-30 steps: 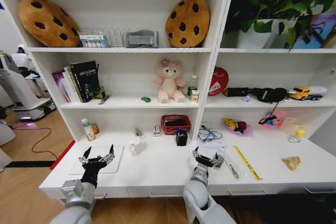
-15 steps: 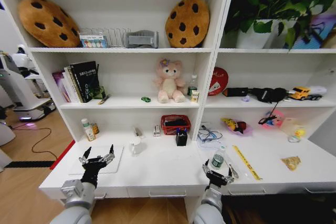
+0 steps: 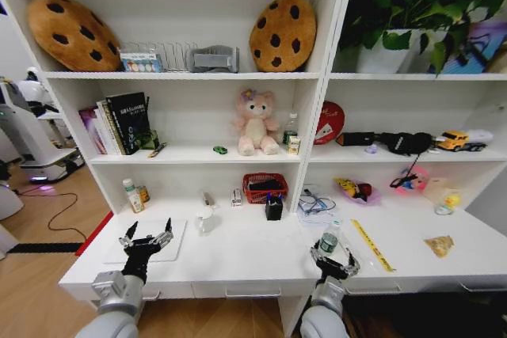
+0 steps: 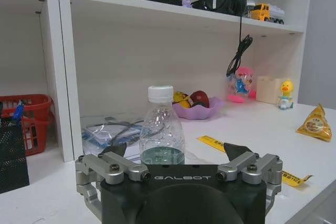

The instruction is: Organize the objects on the table.

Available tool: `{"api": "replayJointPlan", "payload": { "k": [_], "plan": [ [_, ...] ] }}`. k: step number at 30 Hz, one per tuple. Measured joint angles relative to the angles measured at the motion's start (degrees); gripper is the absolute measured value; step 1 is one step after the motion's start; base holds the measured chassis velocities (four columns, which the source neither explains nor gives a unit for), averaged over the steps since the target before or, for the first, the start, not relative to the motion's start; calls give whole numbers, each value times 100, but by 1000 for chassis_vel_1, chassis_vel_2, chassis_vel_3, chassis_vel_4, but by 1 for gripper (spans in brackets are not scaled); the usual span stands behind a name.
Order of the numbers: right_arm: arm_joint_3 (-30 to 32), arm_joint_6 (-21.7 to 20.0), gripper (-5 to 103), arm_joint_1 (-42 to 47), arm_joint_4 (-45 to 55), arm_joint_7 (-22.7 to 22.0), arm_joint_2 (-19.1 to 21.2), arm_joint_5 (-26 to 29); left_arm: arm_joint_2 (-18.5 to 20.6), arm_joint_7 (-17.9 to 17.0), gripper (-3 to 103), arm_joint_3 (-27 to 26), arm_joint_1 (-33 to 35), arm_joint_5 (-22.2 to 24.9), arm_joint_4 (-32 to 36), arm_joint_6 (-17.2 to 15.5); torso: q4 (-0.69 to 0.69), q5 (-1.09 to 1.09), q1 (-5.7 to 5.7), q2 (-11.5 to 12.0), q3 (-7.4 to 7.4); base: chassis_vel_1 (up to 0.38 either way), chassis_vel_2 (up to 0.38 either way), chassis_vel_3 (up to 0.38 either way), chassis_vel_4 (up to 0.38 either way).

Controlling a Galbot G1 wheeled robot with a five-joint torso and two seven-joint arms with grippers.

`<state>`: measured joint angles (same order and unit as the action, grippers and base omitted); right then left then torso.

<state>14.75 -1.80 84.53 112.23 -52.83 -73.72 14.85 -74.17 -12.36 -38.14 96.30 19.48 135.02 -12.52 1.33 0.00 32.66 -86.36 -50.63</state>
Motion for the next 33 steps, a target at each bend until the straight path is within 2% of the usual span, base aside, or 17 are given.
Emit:
{"api": "replayJointPlan", "payload": {
  "k": [6,23,25,28,30,33],
  "plan": [
    [55,50,100,-273,-182,319,48,558,0,0,100,0,0,0,0,0,0,0,0,0,0,0,0,0,0],
    [441,-113,100,-814,-672,472,232,1158,0,0,100,0,0,0,0,0,0,0,0,0,0,0,0,0,0],
    [446,-167,103,-864,-704,518,260,1225,0,0,100,0,0,0,0,0,0,0,0,0,0,0,0,0,0],
    [409,-252,90,-962,-756,676,293,1309,0,0,100,0,0,0,0,0,0,0,0,1,0,0,0,0,0],
    [389,-261,90,-975,-758,692,291,1319,0,0,100,0,0,0,0,0,0,0,0,0,0,0,0,0,0],
    [315,-293,74,-1009,-761,711,279,1325,0,0,100,0,0,0,0,0,0,-1,0,0,0,0,0,0,0]
  ]
}}
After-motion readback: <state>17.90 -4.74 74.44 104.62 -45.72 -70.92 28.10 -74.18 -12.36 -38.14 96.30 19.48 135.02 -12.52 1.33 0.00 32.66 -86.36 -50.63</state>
